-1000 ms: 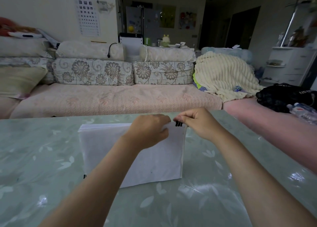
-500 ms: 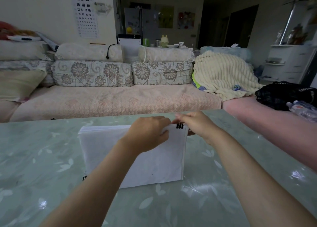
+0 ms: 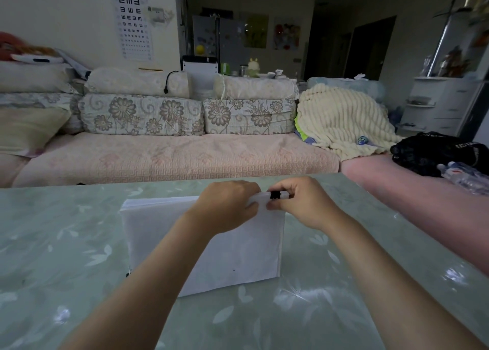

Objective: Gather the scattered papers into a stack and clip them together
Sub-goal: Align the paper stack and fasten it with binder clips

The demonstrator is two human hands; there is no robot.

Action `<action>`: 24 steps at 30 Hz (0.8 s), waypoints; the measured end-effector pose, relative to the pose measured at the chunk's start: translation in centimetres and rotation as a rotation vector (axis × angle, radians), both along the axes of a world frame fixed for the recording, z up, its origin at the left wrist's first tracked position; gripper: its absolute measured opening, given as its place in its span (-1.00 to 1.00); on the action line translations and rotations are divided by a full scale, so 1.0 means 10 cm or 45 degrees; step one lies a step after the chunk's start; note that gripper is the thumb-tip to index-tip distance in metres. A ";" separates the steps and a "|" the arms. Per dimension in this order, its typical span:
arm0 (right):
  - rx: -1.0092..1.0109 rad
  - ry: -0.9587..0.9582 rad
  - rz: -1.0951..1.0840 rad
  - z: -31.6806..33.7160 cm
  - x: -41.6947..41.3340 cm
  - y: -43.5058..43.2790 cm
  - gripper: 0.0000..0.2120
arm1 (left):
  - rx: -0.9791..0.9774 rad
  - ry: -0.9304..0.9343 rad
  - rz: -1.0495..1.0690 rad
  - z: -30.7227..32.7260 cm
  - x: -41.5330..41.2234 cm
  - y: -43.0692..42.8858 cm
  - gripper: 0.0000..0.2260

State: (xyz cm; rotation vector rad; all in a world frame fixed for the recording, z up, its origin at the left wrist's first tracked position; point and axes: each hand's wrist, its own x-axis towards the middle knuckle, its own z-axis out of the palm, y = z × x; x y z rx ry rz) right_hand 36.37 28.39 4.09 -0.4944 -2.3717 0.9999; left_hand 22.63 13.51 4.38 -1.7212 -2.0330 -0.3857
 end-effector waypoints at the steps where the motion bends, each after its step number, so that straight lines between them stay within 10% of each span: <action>1: 0.027 -0.013 -0.010 0.01 0.00 0.00 -0.81 | -0.020 -0.003 0.034 0.02 -0.03 -0.04 -0.75; 9: 0.974 -0.234 -0.031 0.13 -0.17 -0.37 -0.70 | -0.115 0.061 0.135 0.06 -0.42 -0.55 -0.82; 24: 1.088 -0.308 0.035 0.12 -0.67 -1.04 -0.70 | 0.124 -0.336 0.259 -0.12 -0.66 -1.33 -0.82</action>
